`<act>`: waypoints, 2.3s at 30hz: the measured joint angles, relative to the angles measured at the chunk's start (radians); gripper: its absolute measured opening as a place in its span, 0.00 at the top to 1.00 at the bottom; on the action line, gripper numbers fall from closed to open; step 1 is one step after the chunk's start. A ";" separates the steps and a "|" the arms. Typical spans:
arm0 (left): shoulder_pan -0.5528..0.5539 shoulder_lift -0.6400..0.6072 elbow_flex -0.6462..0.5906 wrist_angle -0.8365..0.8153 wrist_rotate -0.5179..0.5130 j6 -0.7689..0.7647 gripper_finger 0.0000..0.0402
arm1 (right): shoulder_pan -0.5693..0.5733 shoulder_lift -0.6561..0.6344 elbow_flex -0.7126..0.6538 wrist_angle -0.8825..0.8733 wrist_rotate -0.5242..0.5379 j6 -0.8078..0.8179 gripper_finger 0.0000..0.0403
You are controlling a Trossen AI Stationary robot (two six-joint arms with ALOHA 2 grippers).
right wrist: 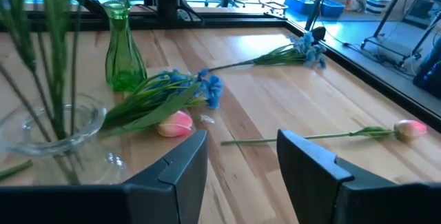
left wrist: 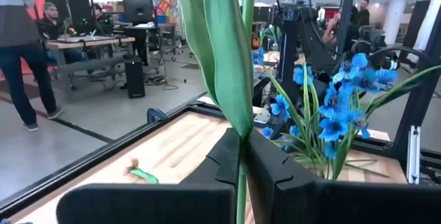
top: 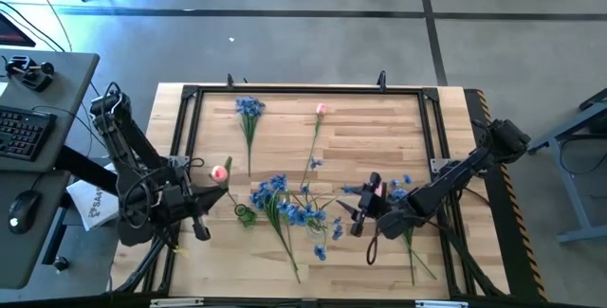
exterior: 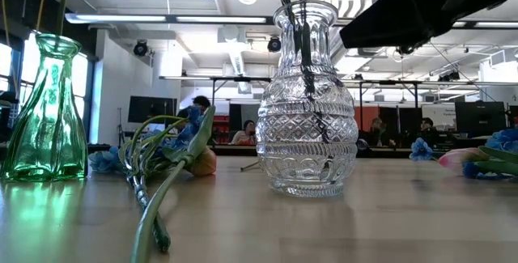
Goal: Sort flowers into vase by color
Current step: Put the top left pink flower into the green vase, then put the top left blue flower into the transparent vase
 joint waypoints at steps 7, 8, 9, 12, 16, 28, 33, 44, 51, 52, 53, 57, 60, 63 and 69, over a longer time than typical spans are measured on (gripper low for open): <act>0.000 -0.002 0.024 0.091 0.000 0.100 1.00 | -0.038 0.000 0.000 -0.001 -0.056 0.000 0.58; 0.000 -0.003 0.024 0.101 -0.001 0.103 1.00 | -0.042 0.000 0.000 0.000 -0.066 0.002 0.58; 0.000 -0.003 0.024 0.104 0.000 0.104 1.00 | -0.044 0.000 0.000 0.000 -0.075 0.003 0.58; 0.001 -0.002 0.015 0.102 0.000 0.088 1.00 | -0.047 0.000 0.000 0.000 -0.096 0.003 0.58; 0.010 -0.001 -0.017 0.068 0.001 0.011 1.00 | -0.047 0.000 0.000 0.000 -0.096 0.003 0.58; 0.048 -0.001 -0.119 0.046 0.005 -0.116 0.96 | -0.047 0.000 0.000 -0.001 -0.098 0.000 0.58; 0.048 -0.002 -0.120 0.048 0.099 -0.116 0.88 | -0.047 0.000 0.000 -0.001 -0.098 0.000 0.58; 0.048 -0.054 -0.120 -0.091 0.241 -0.200 0.67 | -0.047 0.000 0.000 -0.013 -0.099 0.007 0.58; 0.048 -0.165 -0.120 -0.376 0.303 -0.429 0.67 | -0.047 0.000 0.000 -0.017 -0.137 0.008 0.58; 0.048 -0.179 -0.120 -0.416 0.304 -0.457 0.67 | -0.047 0.000 0.000 -0.019 -0.141 0.011 0.58; 0.051 -0.191 -0.120 -0.461 0.304 -0.488 0.68 | -0.047 0.000 0.000 -0.024 -0.143 0.021 0.58; 0.103 -0.223 -0.120 -0.614 0.308 -0.613 0.70 | -0.047 0.000 0.000 -0.074 -0.144 0.084 0.58; 0.177 -0.226 -0.120 -0.693 0.345 -0.660 0.71 | -0.049 0.000 0.000 -0.124 -0.144 0.142 0.58; 0.286 -0.225 -0.120 -0.734 0.419 -0.665 0.72 | -0.059 0.000 0.000 -0.158 -0.165 0.194 0.58; 0.538 -0.225 -0.121 -0.871 0.586 -0.665 0.73 | -0.111 0.000 0.000 -0.191 -0.245 0.265 0.58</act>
